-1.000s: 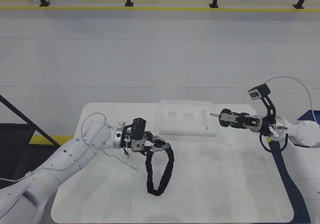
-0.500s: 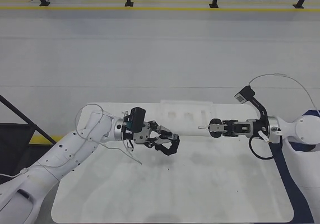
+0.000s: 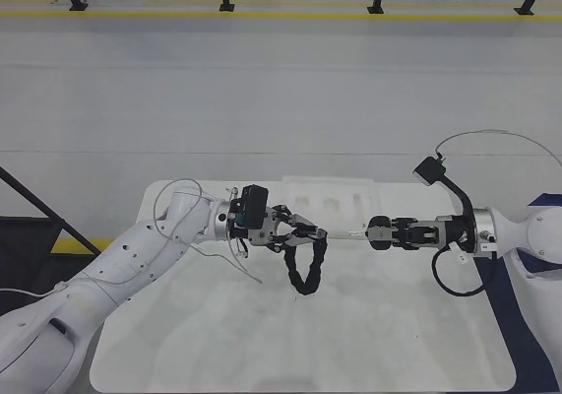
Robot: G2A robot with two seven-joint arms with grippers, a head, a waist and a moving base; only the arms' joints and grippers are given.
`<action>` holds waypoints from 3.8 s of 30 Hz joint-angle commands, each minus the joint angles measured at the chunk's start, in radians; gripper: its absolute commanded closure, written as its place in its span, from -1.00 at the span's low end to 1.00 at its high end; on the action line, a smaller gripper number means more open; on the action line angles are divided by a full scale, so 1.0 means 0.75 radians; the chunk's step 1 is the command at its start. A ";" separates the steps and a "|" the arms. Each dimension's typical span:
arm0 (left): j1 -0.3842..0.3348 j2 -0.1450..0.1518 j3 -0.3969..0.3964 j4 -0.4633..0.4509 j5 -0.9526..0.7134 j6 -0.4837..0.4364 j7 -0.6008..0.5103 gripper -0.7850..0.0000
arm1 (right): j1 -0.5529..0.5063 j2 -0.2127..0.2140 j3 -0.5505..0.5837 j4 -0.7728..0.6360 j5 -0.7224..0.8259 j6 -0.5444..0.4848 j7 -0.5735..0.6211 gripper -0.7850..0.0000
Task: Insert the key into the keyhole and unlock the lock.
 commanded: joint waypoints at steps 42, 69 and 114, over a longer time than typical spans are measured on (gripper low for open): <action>0.023 -0.086 -0.043 0.025 0.177 0.094 -0.054 1.00 | 0.033 0.055 -0.181 -0.543 -0.674 0.500 -0.069 1.00; 0.038 -0.134 -0.057 0.108 0.196 0.010 0.010 1.00 | 0.040 0.072 -0.205 -0.555 -0.687 0.482 -0.090 1.00; 0.027 -0.135 -0.024 0.072 0.050 -0.045 -0.045 1.00 | 0.074 0.085 -0.286 -0.546 -0.739 0.492 -0.132 1.00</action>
